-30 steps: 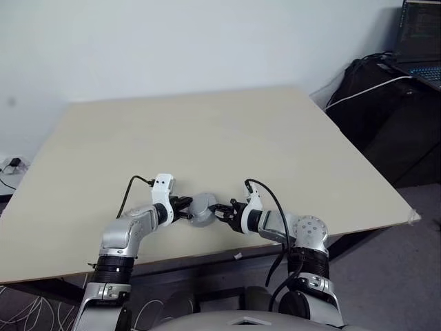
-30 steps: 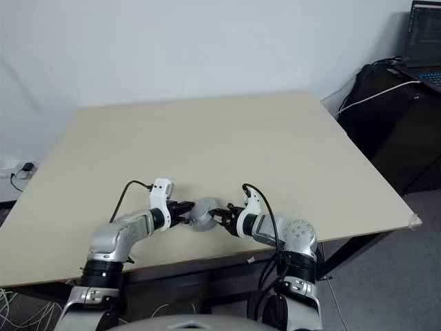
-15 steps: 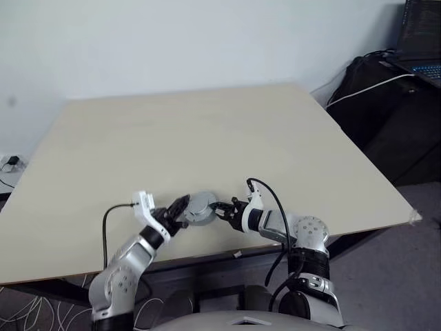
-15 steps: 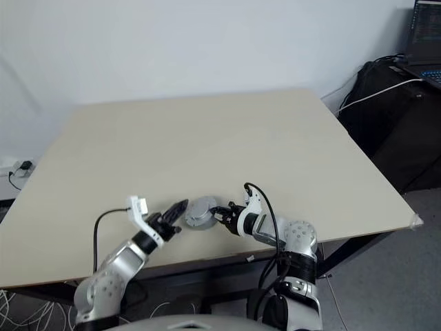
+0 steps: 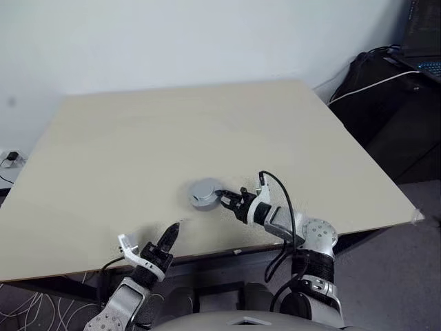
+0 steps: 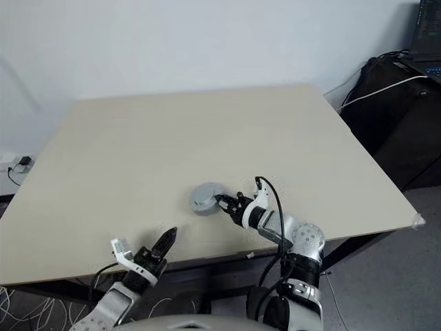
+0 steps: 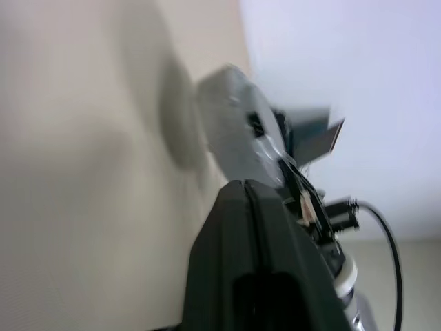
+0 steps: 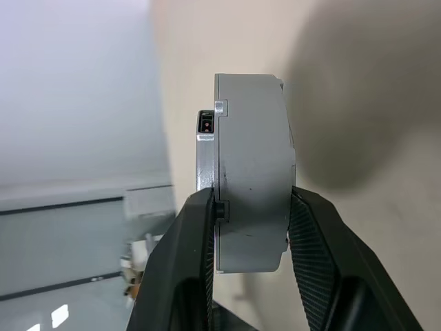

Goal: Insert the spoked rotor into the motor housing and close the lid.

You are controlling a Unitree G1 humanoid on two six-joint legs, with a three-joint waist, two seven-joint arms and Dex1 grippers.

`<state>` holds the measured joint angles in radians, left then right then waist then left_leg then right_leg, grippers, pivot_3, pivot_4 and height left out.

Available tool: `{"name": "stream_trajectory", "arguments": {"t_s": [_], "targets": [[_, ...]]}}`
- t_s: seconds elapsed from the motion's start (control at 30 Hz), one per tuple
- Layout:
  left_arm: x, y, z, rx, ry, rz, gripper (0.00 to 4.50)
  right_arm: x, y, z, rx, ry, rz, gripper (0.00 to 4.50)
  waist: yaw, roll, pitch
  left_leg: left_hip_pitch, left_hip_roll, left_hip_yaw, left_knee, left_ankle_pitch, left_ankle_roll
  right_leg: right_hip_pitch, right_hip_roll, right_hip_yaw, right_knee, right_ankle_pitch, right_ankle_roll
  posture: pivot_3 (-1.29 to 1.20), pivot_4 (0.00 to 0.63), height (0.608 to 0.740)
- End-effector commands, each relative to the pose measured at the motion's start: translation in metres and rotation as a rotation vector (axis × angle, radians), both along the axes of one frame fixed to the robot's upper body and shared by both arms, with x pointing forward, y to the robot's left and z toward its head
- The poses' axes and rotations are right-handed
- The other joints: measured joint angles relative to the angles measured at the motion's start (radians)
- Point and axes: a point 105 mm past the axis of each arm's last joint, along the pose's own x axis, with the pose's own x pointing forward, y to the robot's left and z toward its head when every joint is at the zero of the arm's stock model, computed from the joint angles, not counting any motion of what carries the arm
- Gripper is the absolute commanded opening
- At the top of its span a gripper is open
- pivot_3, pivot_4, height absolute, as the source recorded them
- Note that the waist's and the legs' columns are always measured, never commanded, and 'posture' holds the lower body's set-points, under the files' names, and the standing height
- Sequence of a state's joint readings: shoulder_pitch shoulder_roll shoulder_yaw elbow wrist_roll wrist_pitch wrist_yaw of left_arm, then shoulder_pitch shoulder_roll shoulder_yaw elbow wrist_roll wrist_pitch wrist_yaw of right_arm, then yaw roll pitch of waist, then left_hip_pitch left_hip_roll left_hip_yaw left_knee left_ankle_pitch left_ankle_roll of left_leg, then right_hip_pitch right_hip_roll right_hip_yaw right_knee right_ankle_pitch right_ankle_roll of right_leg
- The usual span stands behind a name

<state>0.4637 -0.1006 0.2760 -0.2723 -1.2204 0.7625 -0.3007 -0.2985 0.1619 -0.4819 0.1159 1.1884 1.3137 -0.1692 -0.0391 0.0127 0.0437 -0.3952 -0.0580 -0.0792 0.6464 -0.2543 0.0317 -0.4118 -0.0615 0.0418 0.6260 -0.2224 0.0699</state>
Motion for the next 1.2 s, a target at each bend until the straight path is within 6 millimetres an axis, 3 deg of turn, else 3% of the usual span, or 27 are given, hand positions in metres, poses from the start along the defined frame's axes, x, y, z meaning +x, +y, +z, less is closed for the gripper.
{"name": "stream_trajectory", "arguments": {"t_s": [0.03, 0.37, 0.73, 1.2], "targets": [[0.011, -0.013, 0.015, -0.125, -0.067, 0.057, 1.27, -0.015, 0.04, 0.032, 0.216, -0.073, 0.071, 1.22, 0.0, 0.0, 0.0, 0.0, 0.0, 0.0, 0.0, 0.0, 0.0, 0.0, 0.0, 0.0, 0.0, -0.001, 0.001, 0.0, 0.0, 0.74], [0.034, -0.015, 0.04, -0.174, -0.188, 0.065, 4.43, -0.028, 0.048, 0.042, 0.237, -0.09, 0.159, 1.22, 0.002, 0.0, 0.0, 0.0, 0.0, 0.001, 0.001, 0.0, 0.0, 0.001, 0.001, 0.0, 0.0, 0.001, -0.001, 0.0, 0.0, 0.74], [0.038, -0.026, 0.051, -0.249, -0.223, 0.041, 4.47, -0.033, 0.049, 0.037, 0.215, -0.064, 0.186, 1.22, 0.001, 0.0, 0.0, 0.001, -0.001, 0.002, 0.001, 0.001, 0.001, 0.001, 0.002, 0.002, 0.001, 0.001, -0.001, 0.0, 0.0, 0.74], [0.039, -0.031, 0.044, -0.292, -0.203, 0.013, 4.47, -0.049, 0.055, 0.034, 0.205, -0.036, 0.281, 1.22, 0.0, -0.001, -0.002, 0.002, 0.0, 0.002, 0.004, 0.001, 0.002, 0.003, 0.002, 0.002, 0.001, 0.002, 0.001, 0.0, 0.0, 0.74]]}}
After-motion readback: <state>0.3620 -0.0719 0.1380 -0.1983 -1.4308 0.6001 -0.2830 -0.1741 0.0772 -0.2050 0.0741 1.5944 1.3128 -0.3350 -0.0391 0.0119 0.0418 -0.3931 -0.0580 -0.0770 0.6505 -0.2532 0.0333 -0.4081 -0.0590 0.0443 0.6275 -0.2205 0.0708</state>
